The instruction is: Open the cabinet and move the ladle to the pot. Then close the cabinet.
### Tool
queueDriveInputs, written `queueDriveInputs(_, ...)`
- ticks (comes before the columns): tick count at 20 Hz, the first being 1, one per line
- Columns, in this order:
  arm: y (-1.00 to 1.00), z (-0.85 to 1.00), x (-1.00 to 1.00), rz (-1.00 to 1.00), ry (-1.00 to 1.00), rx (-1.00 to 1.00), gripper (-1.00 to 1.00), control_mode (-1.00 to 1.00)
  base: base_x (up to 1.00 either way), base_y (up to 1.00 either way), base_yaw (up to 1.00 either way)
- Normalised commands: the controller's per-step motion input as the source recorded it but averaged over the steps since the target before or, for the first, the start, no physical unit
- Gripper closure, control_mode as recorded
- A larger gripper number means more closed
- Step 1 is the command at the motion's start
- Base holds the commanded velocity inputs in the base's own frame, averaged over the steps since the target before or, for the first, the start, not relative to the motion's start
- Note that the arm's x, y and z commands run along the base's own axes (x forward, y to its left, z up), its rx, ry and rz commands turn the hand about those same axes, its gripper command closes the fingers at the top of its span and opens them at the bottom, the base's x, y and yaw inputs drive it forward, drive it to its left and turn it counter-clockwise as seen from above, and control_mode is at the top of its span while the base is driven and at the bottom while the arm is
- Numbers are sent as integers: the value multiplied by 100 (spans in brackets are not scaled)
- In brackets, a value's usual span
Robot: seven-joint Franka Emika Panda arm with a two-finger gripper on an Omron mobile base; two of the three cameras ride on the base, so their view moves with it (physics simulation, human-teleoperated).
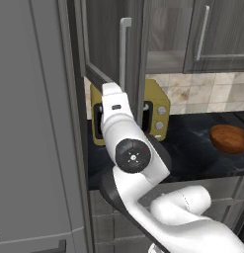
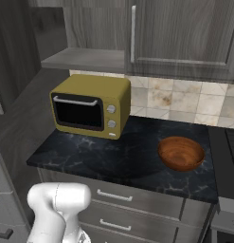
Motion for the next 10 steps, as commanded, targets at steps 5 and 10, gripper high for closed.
queueDriveInputs(5, 0, 0, 42, 0, 0, 0, -100, -100, 0, 0, 0)
queueDriveInputs(10, -2, 0, 40, 0, -1, -1, -100, -100, 0, 0, 0)
